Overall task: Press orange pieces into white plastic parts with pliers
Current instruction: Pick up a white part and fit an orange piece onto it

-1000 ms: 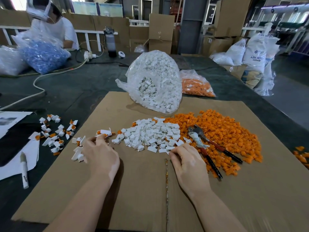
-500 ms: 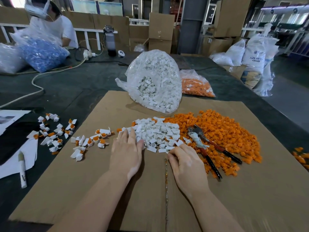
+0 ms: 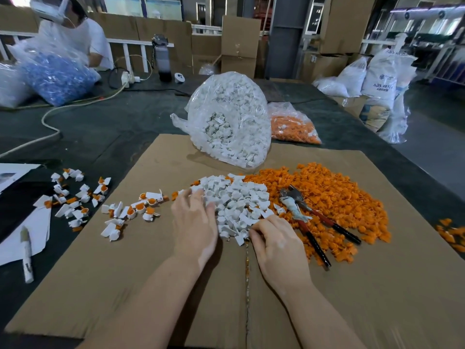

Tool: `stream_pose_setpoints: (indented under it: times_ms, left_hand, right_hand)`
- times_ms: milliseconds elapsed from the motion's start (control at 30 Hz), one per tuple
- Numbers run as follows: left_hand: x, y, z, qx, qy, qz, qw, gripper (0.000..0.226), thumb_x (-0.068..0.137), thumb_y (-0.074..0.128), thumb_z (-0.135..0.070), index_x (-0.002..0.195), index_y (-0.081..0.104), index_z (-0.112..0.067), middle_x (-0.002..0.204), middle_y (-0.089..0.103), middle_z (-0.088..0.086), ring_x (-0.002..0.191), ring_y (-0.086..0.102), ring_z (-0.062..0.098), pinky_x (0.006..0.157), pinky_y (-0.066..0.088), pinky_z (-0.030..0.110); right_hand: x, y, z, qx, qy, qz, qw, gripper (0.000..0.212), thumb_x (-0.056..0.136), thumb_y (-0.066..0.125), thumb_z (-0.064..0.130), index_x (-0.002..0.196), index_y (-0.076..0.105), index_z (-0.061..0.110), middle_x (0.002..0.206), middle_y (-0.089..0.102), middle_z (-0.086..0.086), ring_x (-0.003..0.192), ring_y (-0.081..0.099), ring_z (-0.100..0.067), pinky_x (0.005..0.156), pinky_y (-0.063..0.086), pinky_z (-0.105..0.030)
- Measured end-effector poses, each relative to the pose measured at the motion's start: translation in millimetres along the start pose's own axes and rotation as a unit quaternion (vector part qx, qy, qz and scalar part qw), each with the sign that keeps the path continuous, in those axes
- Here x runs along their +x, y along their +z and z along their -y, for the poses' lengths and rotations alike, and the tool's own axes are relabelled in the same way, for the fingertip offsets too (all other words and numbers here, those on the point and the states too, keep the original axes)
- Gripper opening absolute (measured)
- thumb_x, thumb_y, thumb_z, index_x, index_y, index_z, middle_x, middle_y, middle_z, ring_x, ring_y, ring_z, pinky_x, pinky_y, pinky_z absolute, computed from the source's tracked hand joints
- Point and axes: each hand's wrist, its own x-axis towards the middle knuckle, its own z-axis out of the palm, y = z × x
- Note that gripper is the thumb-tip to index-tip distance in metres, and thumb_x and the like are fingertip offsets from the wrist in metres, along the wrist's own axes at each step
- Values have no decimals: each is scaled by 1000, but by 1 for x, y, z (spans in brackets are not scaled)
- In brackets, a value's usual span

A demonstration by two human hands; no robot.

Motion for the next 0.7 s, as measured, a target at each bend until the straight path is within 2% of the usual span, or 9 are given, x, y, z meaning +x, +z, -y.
stream_pose_setpoints:
  times_ms: [167,233,300,433,567,700]
  left_hand:
    - [23,-2,16,99,-41,42,993,46,100,30,-16,144,27,-3,152,18,21,143,9,29,117,10,36]
    - [27,-1,19,135,-53,62,988,47,97,32,-8,143,27,-2,150,21,23,140,17,33,115,17,39]
    - [27,0,19,151,-40,61,986,49,90,34,0,139,35,-4,145,31,20,133,29,35,111,25,38]
    - [20,1,18,83,2,22,996,38,94,40,-2,129,54,-8,132,49,10,121,43,26,97,31,26]
    - [15,0,14,15,-20,14,1000,25,95,49,-14,116,63,-11,118,55,6,105,54,21,78,29,14]
    - [16,-4,11,7,-27,27,999,27,93,54,-17,119,62,-14,119,57,6,106,55,21,79,28,13]
  right_hand:
    - [0,-1,2,-4,-1,6,1000,11,80,70,7,71,64,7,72,59,-2,72,58,-19,67,44,-20]
    - [0,-1,2,-4,-2,5,1000,11,80,70,6,71,64,7,71,59,-3,71,58,-19,67,42,-19]
    - [0,-1,2,-5,1,5,1000,11,80,70,6,71,64,6,71,59,-3,71,58,-19,67,43,-20]
    - [0,-1,2,-6,-2,2,1000,11,79,71,5,71,64,6,70,59,-3,70,58,-20,65,44,-21]
    - [0,-1,3,-9,-4,3,1000,12,77,73,4,69,64,7,70,59,-3,69,58,-20,64,47,-23]
    - [0,-2,3,-8,-1,6,1000,13,78,72,5,69,63,7,70,59,-3,70,59,-19,65,47,-23]
